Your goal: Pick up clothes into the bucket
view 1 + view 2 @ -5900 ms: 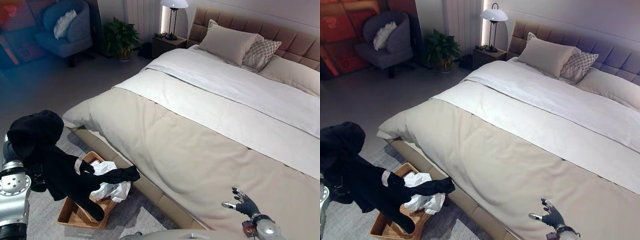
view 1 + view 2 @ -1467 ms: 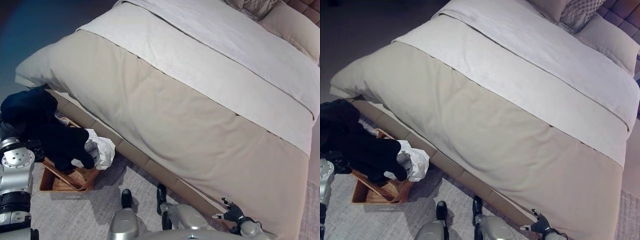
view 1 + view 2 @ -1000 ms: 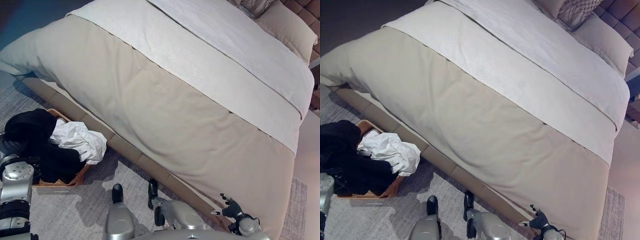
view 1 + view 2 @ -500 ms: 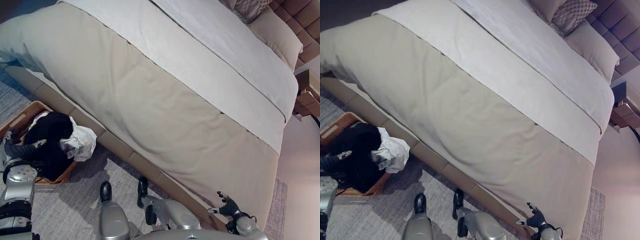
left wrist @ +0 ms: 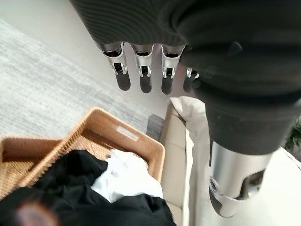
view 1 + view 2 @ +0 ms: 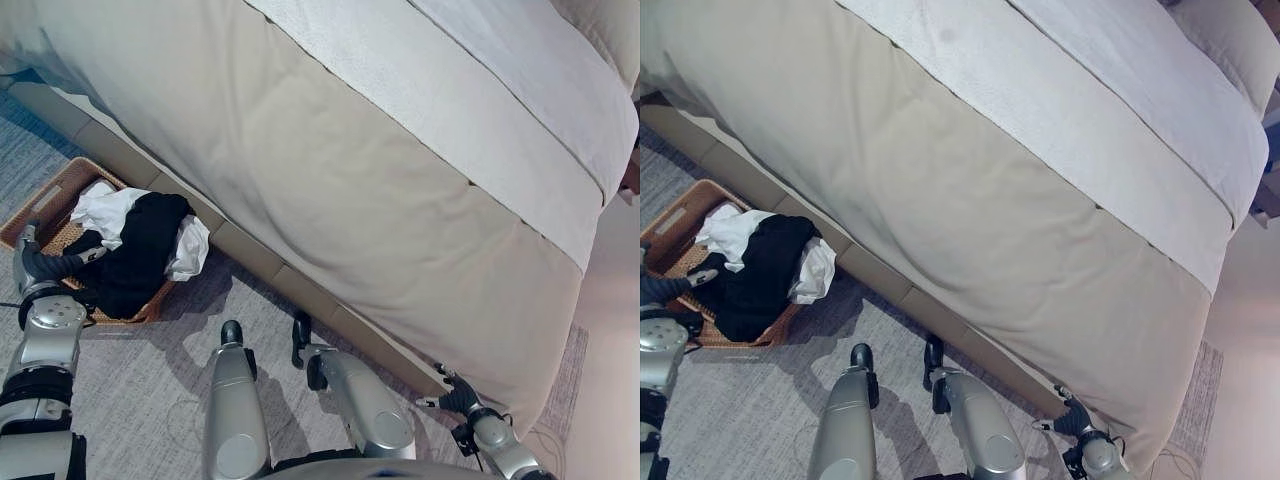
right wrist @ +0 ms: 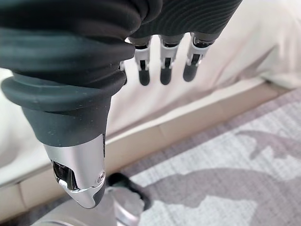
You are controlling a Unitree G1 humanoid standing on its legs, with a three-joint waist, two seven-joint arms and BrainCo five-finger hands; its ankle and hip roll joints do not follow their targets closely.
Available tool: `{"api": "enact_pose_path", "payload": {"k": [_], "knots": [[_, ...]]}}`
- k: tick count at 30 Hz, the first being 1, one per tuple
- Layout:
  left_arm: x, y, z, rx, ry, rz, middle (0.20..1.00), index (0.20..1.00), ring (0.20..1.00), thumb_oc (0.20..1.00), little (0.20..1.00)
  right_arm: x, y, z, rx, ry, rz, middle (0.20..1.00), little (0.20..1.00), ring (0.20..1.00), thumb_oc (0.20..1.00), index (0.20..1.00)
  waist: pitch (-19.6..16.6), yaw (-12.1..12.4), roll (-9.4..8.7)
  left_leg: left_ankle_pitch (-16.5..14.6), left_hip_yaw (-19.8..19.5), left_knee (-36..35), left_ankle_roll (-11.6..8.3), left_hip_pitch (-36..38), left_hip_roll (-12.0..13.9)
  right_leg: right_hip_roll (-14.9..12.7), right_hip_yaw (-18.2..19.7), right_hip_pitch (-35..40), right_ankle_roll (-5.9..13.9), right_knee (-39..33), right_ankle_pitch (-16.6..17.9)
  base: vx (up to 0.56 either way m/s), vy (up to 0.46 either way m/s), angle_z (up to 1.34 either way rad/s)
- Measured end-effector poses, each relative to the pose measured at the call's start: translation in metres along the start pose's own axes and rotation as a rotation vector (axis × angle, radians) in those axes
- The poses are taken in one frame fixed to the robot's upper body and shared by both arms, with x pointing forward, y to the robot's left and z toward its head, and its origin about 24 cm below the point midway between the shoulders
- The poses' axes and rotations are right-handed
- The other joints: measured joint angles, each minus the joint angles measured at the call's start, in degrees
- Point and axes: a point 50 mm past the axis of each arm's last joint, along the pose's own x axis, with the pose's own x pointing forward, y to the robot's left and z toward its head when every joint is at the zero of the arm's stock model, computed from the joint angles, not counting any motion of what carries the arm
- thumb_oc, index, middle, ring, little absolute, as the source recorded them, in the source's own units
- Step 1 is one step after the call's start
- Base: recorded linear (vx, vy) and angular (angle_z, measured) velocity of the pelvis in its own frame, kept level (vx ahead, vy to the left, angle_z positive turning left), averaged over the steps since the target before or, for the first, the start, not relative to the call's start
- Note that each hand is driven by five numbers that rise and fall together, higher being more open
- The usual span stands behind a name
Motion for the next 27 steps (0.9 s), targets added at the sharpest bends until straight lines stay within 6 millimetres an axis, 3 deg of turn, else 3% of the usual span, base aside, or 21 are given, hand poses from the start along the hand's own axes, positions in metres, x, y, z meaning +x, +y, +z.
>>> {"api": "enact_pose_path", "payload": {"k": [6, 10, 13, 14, 16, 18, 23, 27], "knots": [[-0.014, -0.009, -0.025, -0.049, 0.094, 0.014, 1.0, 1.0, 1.0, 1.0, 1.0, -0.003, 0.0, -0.001, 0.028, -0.004, -0.009, 1.0, 1.0, 1.0, 1.0, 1.0, -0.22, 0.39, -0.3, -0.36, 1.22, 0.92, 1.4, 0.32, 0.35, -0.55, -0.24, 0.16, 0.35, 0.35, -0.03, 0.0, 0.002, -0.1], [-0.049, -0.039, -0.065, -0.088, 0.232, -0.083, 1.0, 1.0, 1.0, 1.0, 1.0, -0.003, 0.0, -0.002, 0.07, 0.007, -0.025, 1.0, 1.0, 1.0, 1.0, 1.0, -0.19, 0.45, -0.2, 0.03, 3.12, -2.07, 1.71, 4.83, -0.25, -1.59, 0.18, 3.33, 0.66, -1.52, 0.49, 0.08, 0.032, -0.19], [-0.094, -0.068, -0.102, -0.088, 0.347, -0.243, 1.0, 1.0, 1.0, 1.0, 1.0, -0.001, -0.002, -0.005, 0.124, 0.029, -0.061, 1.0, 1.0, 1.0, 1.0, 1.0, -1.0, 0.59, 1.23, 1.56, 5.02, -8.03, 1.77, 11.16, -1.66, -2.82, 0.52, 8.16, 1.21, -5.88, 2.25, 0.08, -0.001, -0.23], [-0.11, -0.082, -0.111, -0.09, 0.392, -0.311, 1.0, 1.0, 1.0, 1.0, 1.0, -0.003, -0.006, -0.01, 0.136, 0.045, -0.077, 1.0, 1.0, 1.0, 1.0, 1.0, -2.08, 0.53, 2.55, 1.93, 4.97, -9.66, 1.78, 12.29, -2.26, -3.17, 0.43, 9.18, 1.03, -7.13, 2.76, 0.09, -0.025, 0.08], [-0.125, -0.09, -0.122, -0.093, 0.441, -0.375, 1.0, 1.0, 1.0, 1.0, 1.0, -0.003, -0.009, -0.013, 0.151, 0.061, -0.093, 1.0, 1.0, 1.0, 1.0, 1.0, -3.16, 0.7, 4.22, 2.82, 4.93, -11.59, 2.02, 13.33, -2.87, -3.62, 0.13, 10.07, 0.69, -7.84, 3.01, 0.1, -0.023, 0.1], [-0.152, -0.102, -0.14, -0.1, 0.528, -0.486, 1.0, 1.0, 1.0, 1.0, 1.0, -0.005, -0.012, -0.024, 0.191, 0.108, -0.113, 1.0, 1.0, 1.0, 1.0, 1.0, -5.27, 0.39, 6.99, 5.51, 4.79, -16.95, 1.86, 18.24, -4.38, -4.39, -0.45, 13.94, 0.91, -11.0, 3.91, 0.1, -0.049, 0.13], [-0.192, -0.112, -0.162, -0.071, 0.624, -0.64, 1.0, 1.0, 1.0, 1.0, 1.0, -0.009, -0.017, -0.045, 0.251, 0.198, -0.142, 1.0, 1.0, 1.0, 1.0, 1.0, -11.85, 0.37, 13.5, 7.8, 4.63, -23.66, 1.5, 23.68, -5.12, -4.56, -1.3, 18.77, 0.93, -15.05, 3.91, 0.06, -0.067, 0.08], [-0.217, -0.117, -0.176, -0.062, 0.718, -0.7, 1.0, 1.0, 1.0, 1.0, 1.0, -0.01, -0.014, -0.057, 0.299, 0.263, -0.14, 1.0, 1.0, 1.0, 1.0, 1.0, -15.59, 0.26, 14.53, 8.8, 3.84, -26.31, 0.82, 26.56, -4.87, -3.87, -1.95, 22.18, 0.94, -18.15, 3.92, 0.04, -0.086, 0.08]]}}
